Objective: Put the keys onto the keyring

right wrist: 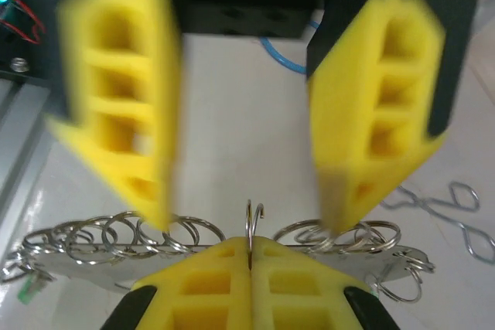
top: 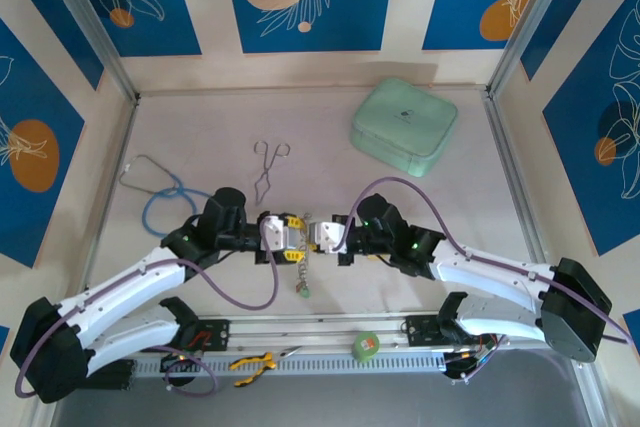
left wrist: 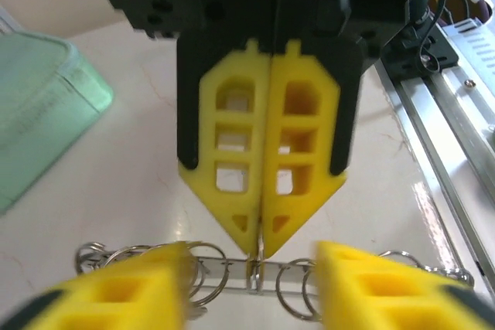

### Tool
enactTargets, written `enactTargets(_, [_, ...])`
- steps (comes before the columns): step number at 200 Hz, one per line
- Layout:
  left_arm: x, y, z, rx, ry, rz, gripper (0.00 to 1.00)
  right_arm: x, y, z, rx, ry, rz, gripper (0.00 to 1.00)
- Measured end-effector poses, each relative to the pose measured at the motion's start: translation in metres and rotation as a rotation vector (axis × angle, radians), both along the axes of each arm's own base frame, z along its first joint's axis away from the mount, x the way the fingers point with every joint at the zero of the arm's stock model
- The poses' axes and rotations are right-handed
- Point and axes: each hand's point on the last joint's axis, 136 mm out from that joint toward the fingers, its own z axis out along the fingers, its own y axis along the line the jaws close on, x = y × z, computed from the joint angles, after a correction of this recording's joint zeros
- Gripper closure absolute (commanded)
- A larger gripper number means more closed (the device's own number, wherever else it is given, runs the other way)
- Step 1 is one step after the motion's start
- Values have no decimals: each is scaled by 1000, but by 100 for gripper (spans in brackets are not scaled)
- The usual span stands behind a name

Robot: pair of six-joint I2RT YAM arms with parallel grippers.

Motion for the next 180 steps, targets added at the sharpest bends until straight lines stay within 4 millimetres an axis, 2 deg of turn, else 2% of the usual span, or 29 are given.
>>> enactTargets(31, [15,10,21,-72,-46,146,16,27,-26,11,32,3,-162,100])
enactTargets(54, [40,22,37,-127,-27,340,18,45,-52,28,69,2,-306,100])
enactTargets(79, [59,29,29,-128,64,484,28,62,-84,35,80,35,-473,100])
enactTargets(96, [67,27,12,-106,161,541,32,73,-106,36,71,83,-601,100])
enactTargets(123, [67,1,-22,-27,325,583,31,90,-139,43,86,176,-805,100])
enactTargets(153, [55,-46,-54,75,495,616,31,99,-175,46,122,275,-1014,100])
enactTargets(180, [43,-89,-70,153,605,667,33,103,-211,43,145,362,-1208,100])
